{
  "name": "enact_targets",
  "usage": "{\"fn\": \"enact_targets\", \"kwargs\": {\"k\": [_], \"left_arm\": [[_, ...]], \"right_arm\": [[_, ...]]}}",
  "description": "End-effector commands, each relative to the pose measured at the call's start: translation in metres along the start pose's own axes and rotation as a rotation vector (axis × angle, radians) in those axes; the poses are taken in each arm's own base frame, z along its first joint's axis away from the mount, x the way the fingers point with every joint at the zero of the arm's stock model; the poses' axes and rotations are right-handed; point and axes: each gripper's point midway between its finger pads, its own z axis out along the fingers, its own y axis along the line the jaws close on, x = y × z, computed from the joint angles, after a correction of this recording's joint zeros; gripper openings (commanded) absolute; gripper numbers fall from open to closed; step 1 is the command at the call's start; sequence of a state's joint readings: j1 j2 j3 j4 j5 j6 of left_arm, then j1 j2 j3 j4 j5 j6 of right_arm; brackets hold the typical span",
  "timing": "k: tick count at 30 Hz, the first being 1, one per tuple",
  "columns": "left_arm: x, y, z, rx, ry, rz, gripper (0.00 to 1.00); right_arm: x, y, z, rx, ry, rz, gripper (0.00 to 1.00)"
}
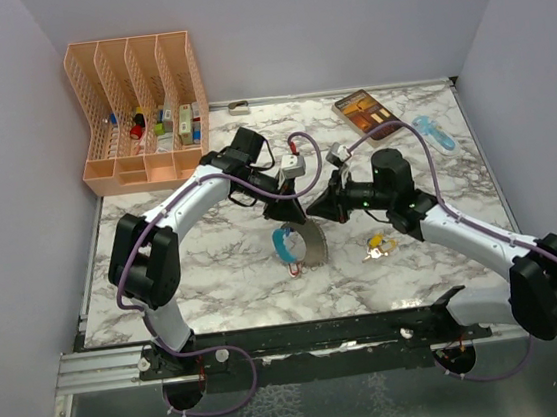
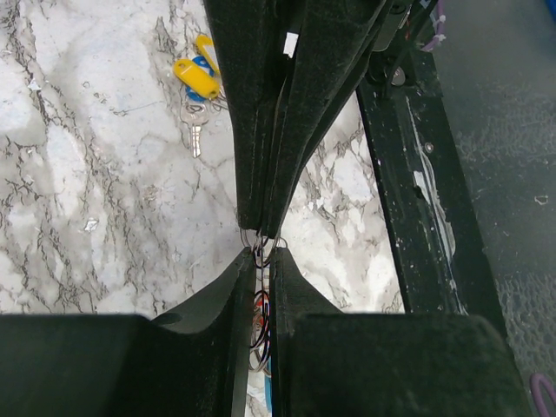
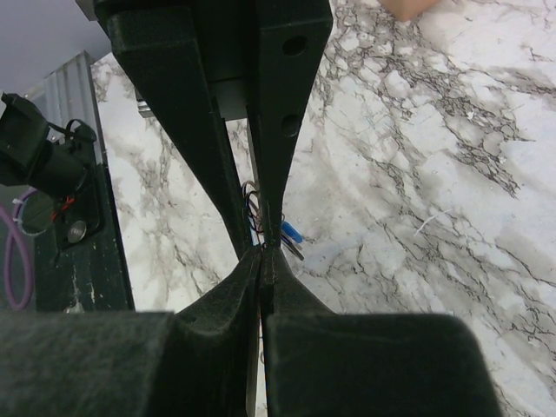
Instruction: Put the keys on the keyring
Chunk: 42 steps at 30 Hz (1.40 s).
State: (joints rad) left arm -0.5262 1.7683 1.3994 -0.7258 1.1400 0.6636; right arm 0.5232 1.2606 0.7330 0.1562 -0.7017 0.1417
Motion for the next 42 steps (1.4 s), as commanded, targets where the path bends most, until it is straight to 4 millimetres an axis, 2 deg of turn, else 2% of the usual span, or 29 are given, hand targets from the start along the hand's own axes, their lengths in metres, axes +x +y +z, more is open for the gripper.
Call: {"fn": "enact_targets", "kwargs": {"k": [1, 11, 15, 19, 38, 42], "left_arm": [[-0.001, -0.003, 0.004, 0.025, -0.01, -0.002, 0.0], [0.0, -0.004, 0.005, 0.033, -0.011, 0.0, 0.0], [-0.002, -0.007, 0.004, 0.043, -0.017, 0.009, 0.0], [-0.002, -0.007, 0.004, 0.042, -0.015, 0.006, 0.0], [0.001, -0.005, 0.005, 0.04, -0.01, -0.002, 0.0], [0.0, -0.005, 0.004, 0.039, -0.011, -0.001, 0.0]], "right_arm": [[-0.009, 0.005, -0.009, 0.013, -0.032, -0.017, 0.01], [-0.001, 0.007, -0.017, 0.04, -0.031, 0.003, 0.01], [0.0, 0.006, -0.014, 0.034, -0.025, 0.007, 0.16], [-0.002, 0.005, -0.01, 0.016, -0.021, 0.001, 0.21], [-0.009, 0.003, 0.001, -0.024, -0.023, -0.01, 0.18], [-0.006, 0.002, 0.004, -0.03, -0.013, -0.003, 0.1]]}}
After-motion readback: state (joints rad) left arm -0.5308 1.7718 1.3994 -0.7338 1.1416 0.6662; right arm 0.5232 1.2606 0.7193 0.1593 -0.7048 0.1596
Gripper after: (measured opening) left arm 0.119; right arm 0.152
